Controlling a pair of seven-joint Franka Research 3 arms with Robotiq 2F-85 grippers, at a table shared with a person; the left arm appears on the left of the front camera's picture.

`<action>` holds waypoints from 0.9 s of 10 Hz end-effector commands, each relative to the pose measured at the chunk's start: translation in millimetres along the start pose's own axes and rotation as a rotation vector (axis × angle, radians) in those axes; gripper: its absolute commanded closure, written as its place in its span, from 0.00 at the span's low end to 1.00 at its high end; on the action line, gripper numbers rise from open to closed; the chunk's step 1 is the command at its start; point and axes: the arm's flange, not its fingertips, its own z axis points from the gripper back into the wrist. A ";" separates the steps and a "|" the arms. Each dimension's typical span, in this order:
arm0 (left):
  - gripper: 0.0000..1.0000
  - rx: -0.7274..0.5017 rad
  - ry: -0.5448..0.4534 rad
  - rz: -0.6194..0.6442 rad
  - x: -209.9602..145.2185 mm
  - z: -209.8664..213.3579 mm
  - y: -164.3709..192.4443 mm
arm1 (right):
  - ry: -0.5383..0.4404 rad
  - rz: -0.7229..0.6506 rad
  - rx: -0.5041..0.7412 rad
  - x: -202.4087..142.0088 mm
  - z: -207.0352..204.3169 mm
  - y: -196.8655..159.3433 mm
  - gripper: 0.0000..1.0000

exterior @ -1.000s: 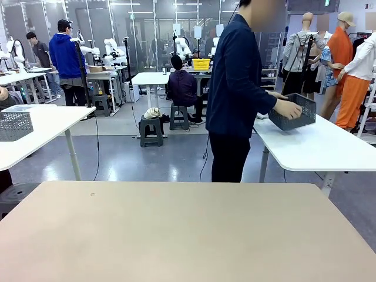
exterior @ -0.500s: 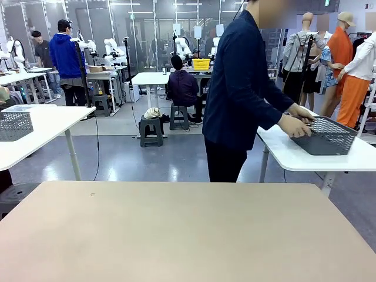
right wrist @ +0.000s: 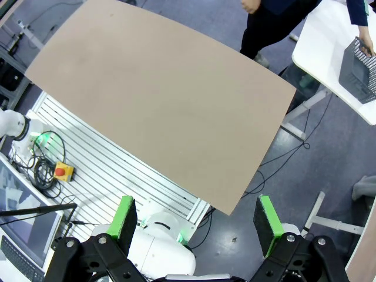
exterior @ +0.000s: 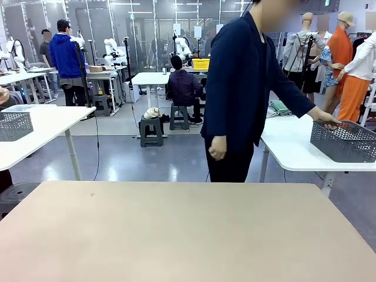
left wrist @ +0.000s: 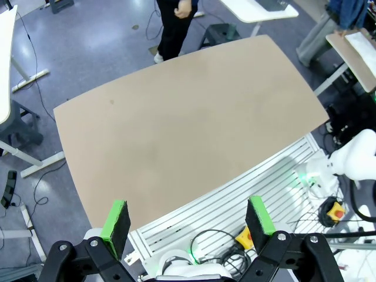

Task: Fold the towels and place them in the basket.
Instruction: When a person lays out a Towel with hook on the table, fold it in half twice.

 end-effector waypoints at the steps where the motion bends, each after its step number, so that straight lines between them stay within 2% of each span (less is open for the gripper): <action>1: 0.00 -0.013 -0.010 -0.016 -2.9 5.4 -4.8 | -0.003 0.004 0.000 -0.9 1.1 0.8 0.00; 4: 0.00 0.000 0.000 0.000 0.0 0.0 0.0 | -0.003 0.004 0.000 -0.9 1.1 0.8 0.00; 9: 0.00 0.040 0.115 0.027 1.0 -1.8 0.0 | -0.003 0.004 0.000 -0.9 1.1 0.8 0.00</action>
